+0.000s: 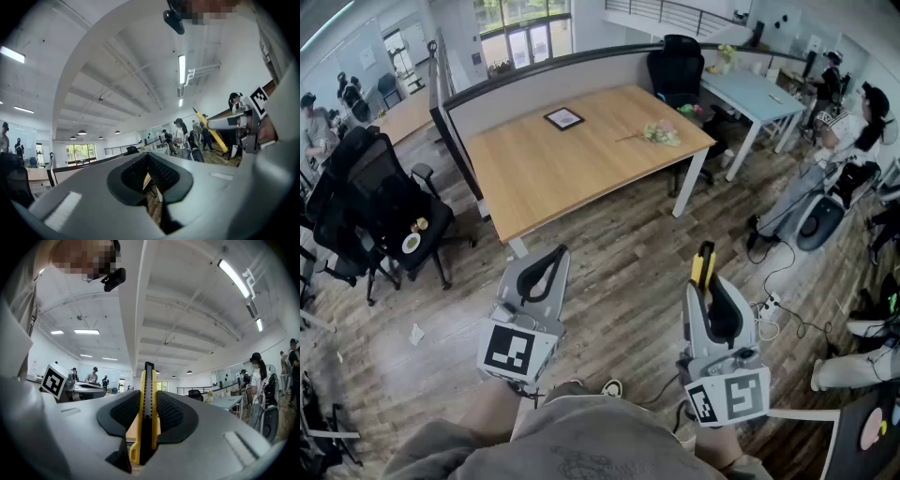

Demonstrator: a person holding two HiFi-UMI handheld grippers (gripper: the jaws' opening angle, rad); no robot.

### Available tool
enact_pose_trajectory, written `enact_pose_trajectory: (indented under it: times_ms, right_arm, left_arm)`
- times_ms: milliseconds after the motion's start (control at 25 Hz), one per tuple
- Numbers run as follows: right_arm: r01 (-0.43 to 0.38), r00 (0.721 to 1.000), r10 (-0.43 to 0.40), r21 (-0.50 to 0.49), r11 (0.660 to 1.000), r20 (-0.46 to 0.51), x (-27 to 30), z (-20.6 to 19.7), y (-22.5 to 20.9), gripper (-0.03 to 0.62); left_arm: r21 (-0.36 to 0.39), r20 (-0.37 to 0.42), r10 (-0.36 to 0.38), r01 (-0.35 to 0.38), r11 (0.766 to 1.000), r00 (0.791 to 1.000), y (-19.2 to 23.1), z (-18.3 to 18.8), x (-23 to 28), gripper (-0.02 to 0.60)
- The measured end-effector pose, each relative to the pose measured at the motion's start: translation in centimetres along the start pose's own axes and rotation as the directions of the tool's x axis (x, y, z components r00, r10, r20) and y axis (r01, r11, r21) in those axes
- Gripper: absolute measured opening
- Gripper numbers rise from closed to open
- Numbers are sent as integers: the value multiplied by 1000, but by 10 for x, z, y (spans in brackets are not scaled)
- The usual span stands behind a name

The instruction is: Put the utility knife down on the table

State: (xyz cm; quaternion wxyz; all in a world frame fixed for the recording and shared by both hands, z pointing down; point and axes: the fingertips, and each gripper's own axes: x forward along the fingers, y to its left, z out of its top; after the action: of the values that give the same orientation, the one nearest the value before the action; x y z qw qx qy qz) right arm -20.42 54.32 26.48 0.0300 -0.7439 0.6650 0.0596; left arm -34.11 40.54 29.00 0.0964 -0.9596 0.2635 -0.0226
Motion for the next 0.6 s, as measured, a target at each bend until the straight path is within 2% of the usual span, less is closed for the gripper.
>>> enact_pose_trajectory:
  times_ms: [440, 600]
  right_arm:
    - [9, 1000, -9, 1, 1000, -19, 6, -8, -10, 123]
    - [0, 1000, 0, -1, 1000, -28, 0, -13, -13, 123]
  left_arm:
    - [12, -16, -19, 19, 1000, 1000, -4, -3, 11, 2]
    - [33, -13, -2, 3, 999, 1000, -9, -1, 9, 2]
